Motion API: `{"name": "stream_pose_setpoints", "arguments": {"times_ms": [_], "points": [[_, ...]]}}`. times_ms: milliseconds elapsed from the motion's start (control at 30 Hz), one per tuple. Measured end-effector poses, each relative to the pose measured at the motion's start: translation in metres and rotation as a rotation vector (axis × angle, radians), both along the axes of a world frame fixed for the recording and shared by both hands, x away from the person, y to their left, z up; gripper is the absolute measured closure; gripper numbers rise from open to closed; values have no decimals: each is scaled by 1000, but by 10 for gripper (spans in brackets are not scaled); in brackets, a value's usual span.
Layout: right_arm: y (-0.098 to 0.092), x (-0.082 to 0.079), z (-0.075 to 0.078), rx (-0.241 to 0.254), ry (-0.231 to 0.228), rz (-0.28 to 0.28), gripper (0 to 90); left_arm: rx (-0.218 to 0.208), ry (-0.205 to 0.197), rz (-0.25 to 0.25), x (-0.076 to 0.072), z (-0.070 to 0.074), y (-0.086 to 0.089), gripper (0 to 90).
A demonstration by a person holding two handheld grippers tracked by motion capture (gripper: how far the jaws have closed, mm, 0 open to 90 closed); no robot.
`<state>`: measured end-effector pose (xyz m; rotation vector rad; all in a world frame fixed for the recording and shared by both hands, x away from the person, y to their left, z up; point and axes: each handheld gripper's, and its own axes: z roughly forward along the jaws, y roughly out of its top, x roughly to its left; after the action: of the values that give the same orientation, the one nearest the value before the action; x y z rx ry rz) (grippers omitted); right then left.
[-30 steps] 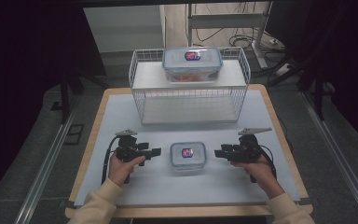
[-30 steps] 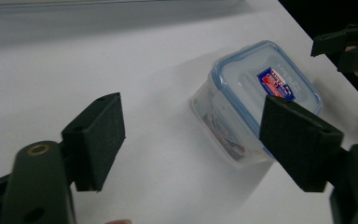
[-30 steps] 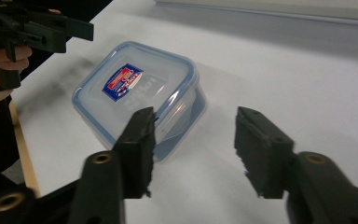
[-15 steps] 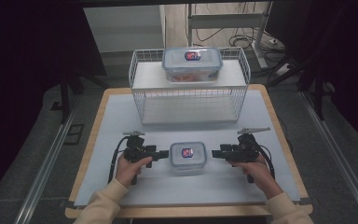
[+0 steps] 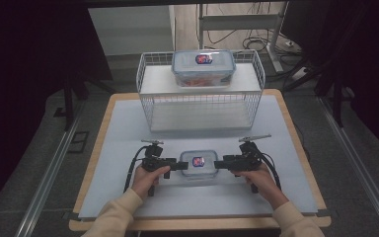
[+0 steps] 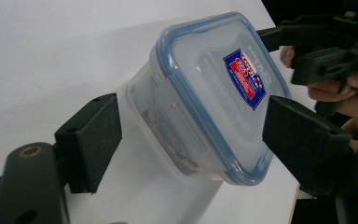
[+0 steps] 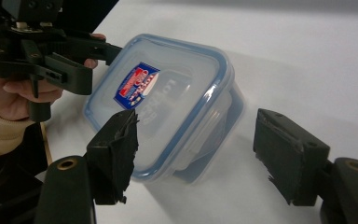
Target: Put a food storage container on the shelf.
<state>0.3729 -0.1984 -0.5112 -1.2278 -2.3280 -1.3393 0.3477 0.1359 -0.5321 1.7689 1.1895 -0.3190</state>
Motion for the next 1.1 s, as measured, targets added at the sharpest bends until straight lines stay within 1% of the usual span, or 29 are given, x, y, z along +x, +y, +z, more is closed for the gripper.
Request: {"name": "stream_pose_setpoints", "arguments": {"times_ms": [100,200,233,300,367,433,500,533,567,600,667,700,767,833,900,933,1100], "points": [[4,4,-6,-2,24,5,304,-17,13,-3,1,-2,0,208],[7,8,-10,27,64,7,299,-22,23,-18,1,-2,-1,223],[8,9,-11,32,65,6,301,-27,27,-21,1,-2,-1,229],[9,11,-12,41,76,8,306,-22,25,-30,0,-2,-3,238],[10,12,-13,54,96,16,321,-25,32,-38,0,-3,-4,256],[12,12,-15,71,127,30,344,-29,35,-51,-1,-4,-6,287],[12,13,-16,81,158,29,348,-16,28,-46,-2,-4,-7,326],[11,13,-16,85,166,28,366,-16,27,-45,-2,-3,-6,329],[9,14,-16,95,180,22,402,-17,25,-43,-2,-2,-6,343],[8,14,-16,99,184,19,421,-23,18,-30,-3,-2,-4,363],[7,13,-14,101,184,17,441,-33,18,-26,-4,-2,-3,403],[7,12,-13,96,175,17,446,-35,17,-26,-5,-2,-2,414],[7,10,-12,92,162,14,463,-37,5,-24,-8,-1,-1,441],[6,7,-10,95,155,13,482,-38,-10,-26,-11,1,0,468],[4,4,-9,101,138,14,496,-41,-21,-23,-14,2,1,489],[4,2,-9,104,132,14,501,-46,-30,-17,-16,2,1,497],[3,-5,-6,97,99,21,519,-44,-56,-21,-22,4,1,526]]}}
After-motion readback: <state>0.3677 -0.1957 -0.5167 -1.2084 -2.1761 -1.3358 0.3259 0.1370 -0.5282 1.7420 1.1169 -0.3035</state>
